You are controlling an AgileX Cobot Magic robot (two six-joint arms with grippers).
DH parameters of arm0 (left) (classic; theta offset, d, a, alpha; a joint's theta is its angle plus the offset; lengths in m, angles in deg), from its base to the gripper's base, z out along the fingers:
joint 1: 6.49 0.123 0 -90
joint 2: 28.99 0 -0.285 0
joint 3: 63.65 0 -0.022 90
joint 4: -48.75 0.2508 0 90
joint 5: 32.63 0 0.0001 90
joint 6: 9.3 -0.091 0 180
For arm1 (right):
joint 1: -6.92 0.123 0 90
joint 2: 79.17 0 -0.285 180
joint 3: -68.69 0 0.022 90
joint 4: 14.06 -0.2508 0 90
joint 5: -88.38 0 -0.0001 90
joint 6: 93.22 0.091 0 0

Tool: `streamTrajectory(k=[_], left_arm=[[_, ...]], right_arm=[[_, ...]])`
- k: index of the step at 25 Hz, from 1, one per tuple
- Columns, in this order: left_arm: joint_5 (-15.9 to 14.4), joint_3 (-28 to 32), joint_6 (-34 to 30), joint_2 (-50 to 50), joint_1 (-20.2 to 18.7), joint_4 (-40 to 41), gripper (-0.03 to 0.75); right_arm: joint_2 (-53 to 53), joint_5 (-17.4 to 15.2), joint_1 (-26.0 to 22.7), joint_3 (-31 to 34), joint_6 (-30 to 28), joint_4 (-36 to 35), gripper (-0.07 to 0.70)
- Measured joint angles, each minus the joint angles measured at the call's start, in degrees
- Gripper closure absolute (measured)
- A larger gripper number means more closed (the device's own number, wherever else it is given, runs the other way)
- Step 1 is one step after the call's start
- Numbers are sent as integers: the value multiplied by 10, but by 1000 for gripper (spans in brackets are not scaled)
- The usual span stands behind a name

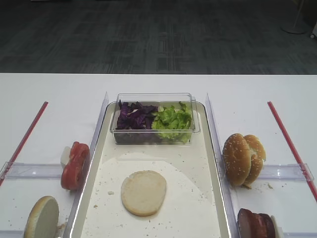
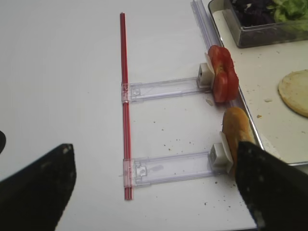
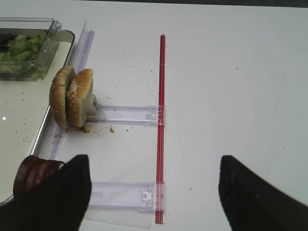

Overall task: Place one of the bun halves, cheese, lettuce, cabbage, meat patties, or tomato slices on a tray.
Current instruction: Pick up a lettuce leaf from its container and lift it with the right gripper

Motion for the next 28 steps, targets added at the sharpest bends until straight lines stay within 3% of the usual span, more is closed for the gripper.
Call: streamTrajectory(k=[28], left_arm=[[0, 0, 0, 0, 0, 0, 98]], right_arm=[[-3, 0, 0, 0, -1, 0, 61]])
